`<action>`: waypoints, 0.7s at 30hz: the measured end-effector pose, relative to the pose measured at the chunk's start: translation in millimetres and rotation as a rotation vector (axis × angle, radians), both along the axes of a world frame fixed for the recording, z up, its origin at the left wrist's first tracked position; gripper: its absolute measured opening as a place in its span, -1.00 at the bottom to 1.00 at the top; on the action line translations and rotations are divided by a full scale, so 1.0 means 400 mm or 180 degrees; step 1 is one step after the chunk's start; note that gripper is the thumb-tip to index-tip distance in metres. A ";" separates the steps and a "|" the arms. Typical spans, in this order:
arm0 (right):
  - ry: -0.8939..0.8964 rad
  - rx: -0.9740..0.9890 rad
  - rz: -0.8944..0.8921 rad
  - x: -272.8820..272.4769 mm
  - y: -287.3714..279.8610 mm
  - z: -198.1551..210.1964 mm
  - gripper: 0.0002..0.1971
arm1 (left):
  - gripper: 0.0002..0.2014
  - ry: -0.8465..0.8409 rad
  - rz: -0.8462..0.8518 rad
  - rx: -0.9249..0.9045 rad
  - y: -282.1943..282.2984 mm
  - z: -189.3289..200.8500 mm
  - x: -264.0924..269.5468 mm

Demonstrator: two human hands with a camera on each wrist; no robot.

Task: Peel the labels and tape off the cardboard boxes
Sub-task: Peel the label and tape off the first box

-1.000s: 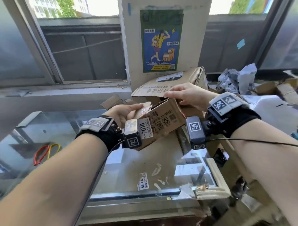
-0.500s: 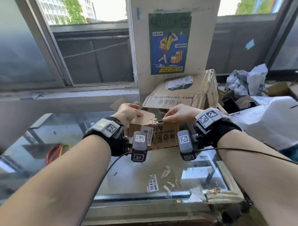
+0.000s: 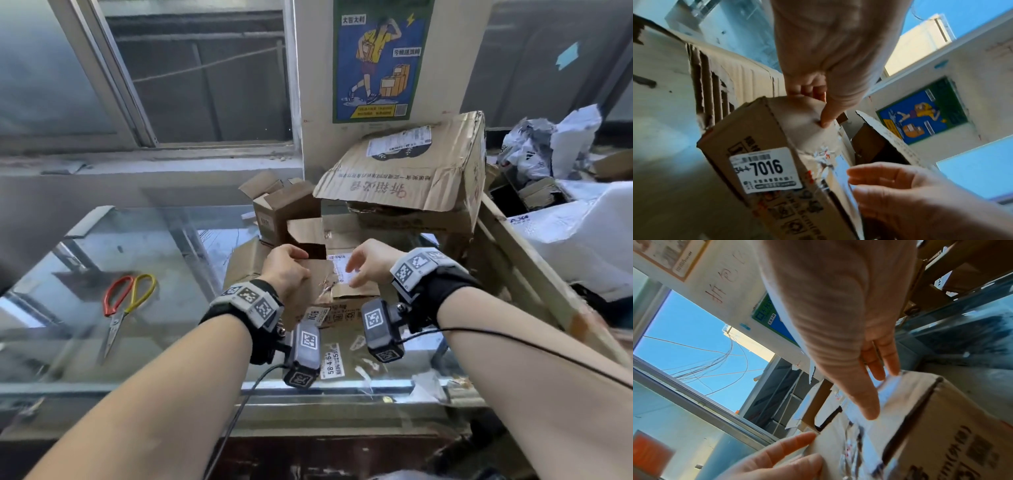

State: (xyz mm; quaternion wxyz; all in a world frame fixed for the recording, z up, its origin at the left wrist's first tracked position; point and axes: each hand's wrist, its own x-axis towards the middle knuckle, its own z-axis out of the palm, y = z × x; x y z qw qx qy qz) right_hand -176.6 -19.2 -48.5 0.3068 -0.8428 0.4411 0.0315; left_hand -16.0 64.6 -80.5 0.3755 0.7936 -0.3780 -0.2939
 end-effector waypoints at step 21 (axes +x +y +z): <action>-0.0066 0.0555 -0.0098 0.036 0.005 -0.042 -0.70 | -0.69 0.0811 0.0219 0.0841 -0.038 -0.022 -0.005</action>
